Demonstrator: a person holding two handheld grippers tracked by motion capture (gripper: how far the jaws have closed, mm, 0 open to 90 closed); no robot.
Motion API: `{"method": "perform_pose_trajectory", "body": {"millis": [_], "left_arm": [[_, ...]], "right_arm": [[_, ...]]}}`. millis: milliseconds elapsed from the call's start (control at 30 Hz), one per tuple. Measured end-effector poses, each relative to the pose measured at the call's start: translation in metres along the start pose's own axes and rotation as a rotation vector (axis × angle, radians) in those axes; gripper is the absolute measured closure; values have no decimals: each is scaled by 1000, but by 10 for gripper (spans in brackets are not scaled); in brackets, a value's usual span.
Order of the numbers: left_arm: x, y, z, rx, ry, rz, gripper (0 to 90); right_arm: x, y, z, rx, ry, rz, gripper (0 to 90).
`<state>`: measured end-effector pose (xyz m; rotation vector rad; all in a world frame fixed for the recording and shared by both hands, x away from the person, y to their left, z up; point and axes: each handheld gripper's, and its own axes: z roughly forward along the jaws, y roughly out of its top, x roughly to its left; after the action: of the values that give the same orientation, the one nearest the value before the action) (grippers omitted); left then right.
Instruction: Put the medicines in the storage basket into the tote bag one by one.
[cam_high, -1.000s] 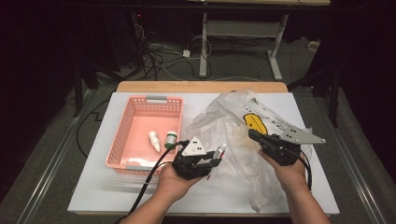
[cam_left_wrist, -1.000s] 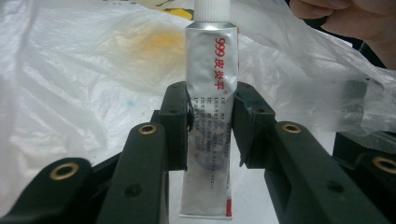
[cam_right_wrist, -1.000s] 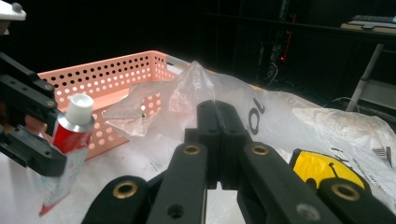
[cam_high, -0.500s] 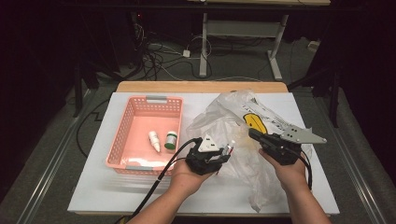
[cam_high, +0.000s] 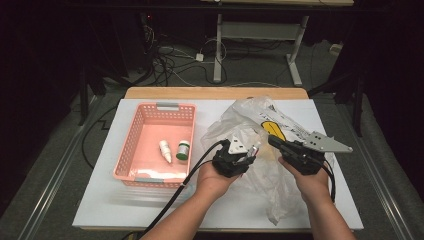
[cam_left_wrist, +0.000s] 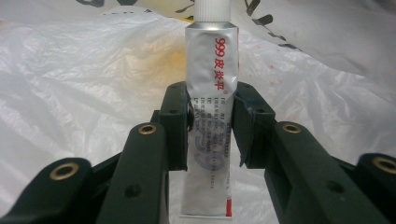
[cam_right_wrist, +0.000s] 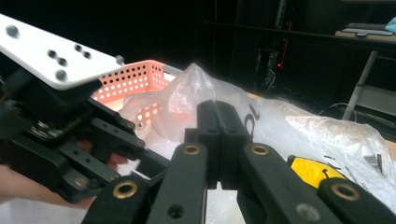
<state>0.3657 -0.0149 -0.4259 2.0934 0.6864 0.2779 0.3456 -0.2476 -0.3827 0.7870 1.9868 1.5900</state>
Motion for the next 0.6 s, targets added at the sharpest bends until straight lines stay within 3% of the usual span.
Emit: {"method": "perform_pose_trajectory", "body": {"millis": [333, 600], "left_arm": [[-2, 8, 20, 18, 36, 13, 669], [2, 6, 36, 46, 50, 3, 668]], "right_arm": [[-2, 4, -3, -23, -1, 4, 900], [-4, 5, -4, -29, -6, 9, 900]]}}
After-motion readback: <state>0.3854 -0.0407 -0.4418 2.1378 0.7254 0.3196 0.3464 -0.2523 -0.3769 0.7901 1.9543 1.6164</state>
